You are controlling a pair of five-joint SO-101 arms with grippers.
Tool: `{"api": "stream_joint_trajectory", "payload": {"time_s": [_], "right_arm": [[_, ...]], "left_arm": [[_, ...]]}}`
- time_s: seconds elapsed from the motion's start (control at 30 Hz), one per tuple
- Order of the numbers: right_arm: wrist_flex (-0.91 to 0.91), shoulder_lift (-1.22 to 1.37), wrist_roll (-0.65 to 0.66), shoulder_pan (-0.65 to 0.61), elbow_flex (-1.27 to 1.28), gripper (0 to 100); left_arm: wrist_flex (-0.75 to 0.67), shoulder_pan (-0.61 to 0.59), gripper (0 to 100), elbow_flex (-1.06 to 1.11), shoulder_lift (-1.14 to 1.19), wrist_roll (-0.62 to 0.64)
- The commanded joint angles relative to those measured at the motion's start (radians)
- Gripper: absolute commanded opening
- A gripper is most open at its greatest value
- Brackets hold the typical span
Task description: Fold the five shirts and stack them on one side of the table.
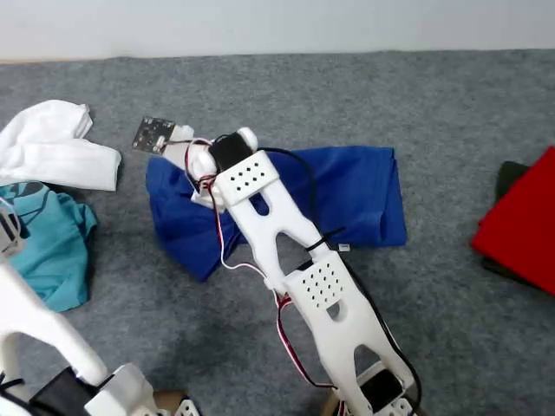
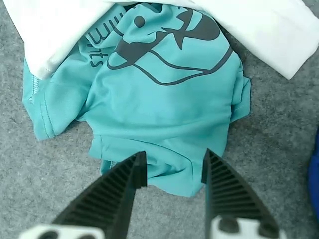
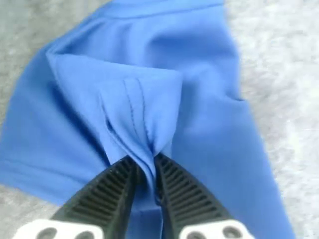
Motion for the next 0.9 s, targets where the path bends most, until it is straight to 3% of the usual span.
{"api": "stream_joint_trajectory", "payload": {"time_s": [0.0,0.17,0.33,0.63,0.87], "right_arm": [[-0.054,-0.005,0.008,0.015,-0.058,1.0],[-0.101,0.036,0.008,0.027,-0.057,2.8],[-0.154,0.054,0.003,0.073,-0.06,15.1],[-0.208,0.018,0.006,0.15,-0.061,15.8],[-0.097,-0.085,0.006,0.191,-0.061,15.8]], "left_arm": [[-0.018,0.008,18,-0.002,-0.046,-0.005],[-0.018,0.008,18,-0.002,-0.046,-0.005],[-0.018,0.008,18,-0.002,-0.046,-0.005],[-0.018,0.009,18,-0.001,-0.046,-0.002],[-0.018,0.009,18,-0.001,-0.046,-0.002]]}}
